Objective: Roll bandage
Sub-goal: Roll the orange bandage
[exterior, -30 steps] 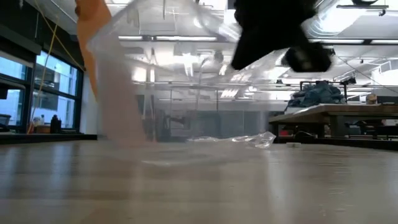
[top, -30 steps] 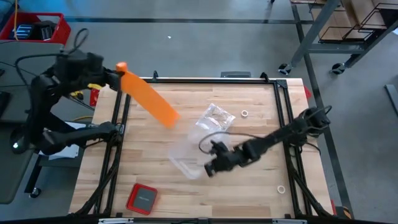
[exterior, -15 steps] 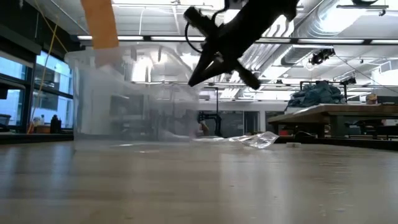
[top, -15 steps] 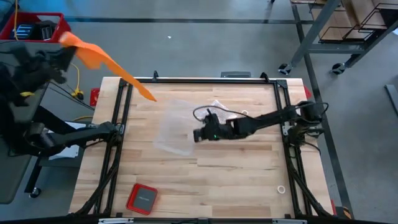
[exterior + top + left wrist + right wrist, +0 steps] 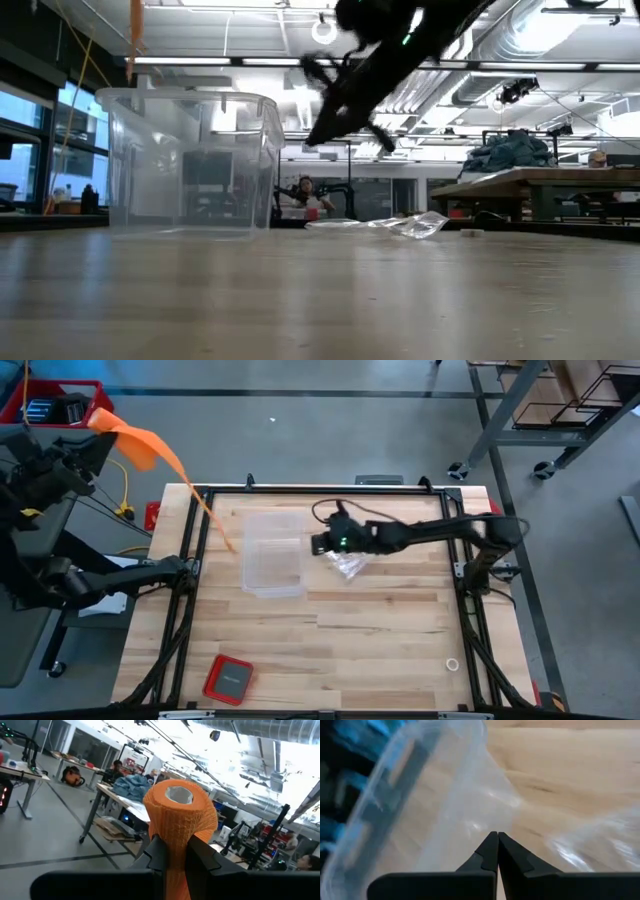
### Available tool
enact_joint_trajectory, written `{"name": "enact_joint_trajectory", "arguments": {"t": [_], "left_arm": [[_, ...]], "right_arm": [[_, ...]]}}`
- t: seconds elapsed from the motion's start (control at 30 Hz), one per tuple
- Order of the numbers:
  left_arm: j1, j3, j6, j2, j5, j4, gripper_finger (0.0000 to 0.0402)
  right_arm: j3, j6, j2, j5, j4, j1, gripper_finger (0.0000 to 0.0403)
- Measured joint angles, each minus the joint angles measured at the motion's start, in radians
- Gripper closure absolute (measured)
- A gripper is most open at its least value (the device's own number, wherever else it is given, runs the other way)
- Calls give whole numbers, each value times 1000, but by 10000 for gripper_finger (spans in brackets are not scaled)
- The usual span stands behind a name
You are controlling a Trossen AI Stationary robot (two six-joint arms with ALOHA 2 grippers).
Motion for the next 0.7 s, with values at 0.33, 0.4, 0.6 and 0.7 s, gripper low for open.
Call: {"name": "enact_joint_trajectory", "arguments": {"t": [0.33, 0.4, 0.6, 0.7], "left_arm": [[0, -1, 46, 45, 8, -49, 373], [0, -1, 45, 55, 18, -49, 373], [0, -1, 46, 74, 31, -33, 373], [0, 0, 43, 71, 49, 20, 373]], "right_arm": [[-93, 114, -53, -144, -672, 73, 403], [-145, 166, -45, -159, -632, 90, 403], [-280, 322, -26, -127, -399, 87, 403], [-322, 388, -29, -100, -280, 66, 403]]}}
